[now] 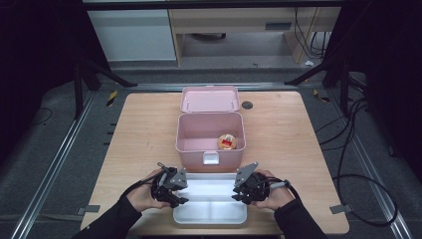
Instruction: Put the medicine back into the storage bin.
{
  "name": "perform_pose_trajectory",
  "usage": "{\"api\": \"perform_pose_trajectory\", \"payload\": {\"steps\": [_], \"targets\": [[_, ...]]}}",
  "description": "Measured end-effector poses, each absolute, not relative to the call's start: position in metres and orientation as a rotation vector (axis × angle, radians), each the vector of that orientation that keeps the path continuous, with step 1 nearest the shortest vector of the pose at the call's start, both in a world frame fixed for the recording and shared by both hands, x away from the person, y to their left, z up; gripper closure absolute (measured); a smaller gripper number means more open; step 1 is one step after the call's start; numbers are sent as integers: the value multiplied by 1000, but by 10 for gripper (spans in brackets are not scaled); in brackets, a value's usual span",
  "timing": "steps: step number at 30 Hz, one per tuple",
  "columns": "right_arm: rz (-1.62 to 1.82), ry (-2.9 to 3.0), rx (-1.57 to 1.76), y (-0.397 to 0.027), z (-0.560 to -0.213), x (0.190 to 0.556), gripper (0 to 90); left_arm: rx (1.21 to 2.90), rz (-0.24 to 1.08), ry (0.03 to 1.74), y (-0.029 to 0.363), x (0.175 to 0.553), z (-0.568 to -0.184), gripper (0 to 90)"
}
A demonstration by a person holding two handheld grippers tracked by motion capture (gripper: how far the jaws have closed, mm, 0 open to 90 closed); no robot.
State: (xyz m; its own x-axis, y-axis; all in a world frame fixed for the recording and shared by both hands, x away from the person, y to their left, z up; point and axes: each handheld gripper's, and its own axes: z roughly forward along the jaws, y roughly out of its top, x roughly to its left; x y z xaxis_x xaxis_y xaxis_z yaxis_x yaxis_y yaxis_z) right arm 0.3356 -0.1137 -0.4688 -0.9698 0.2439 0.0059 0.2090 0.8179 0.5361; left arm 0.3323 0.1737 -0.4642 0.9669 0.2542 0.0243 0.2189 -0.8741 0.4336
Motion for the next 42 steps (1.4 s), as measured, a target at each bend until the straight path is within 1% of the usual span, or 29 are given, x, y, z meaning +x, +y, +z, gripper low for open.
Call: {"api": "perform_pose_trajectory", "payload": {"steps": [5,10,20,30,42], "targets": [[813,2959,352,-112,-473,336,789,2703,75,331,171,334,-472,600],[778,2977,343,-110,-477,337,823,2728,69,302,168,334,-475,657],[747,3001,333,-108,-478,339,832,2735,54,290,169,337,-477,773],[626,3056,265,-98,-477,344,849,2747,36,227,168,338,-476,845],[586,3094,214,-93,-475,345,873,2781,7,181,167,343,-474,856]]}}
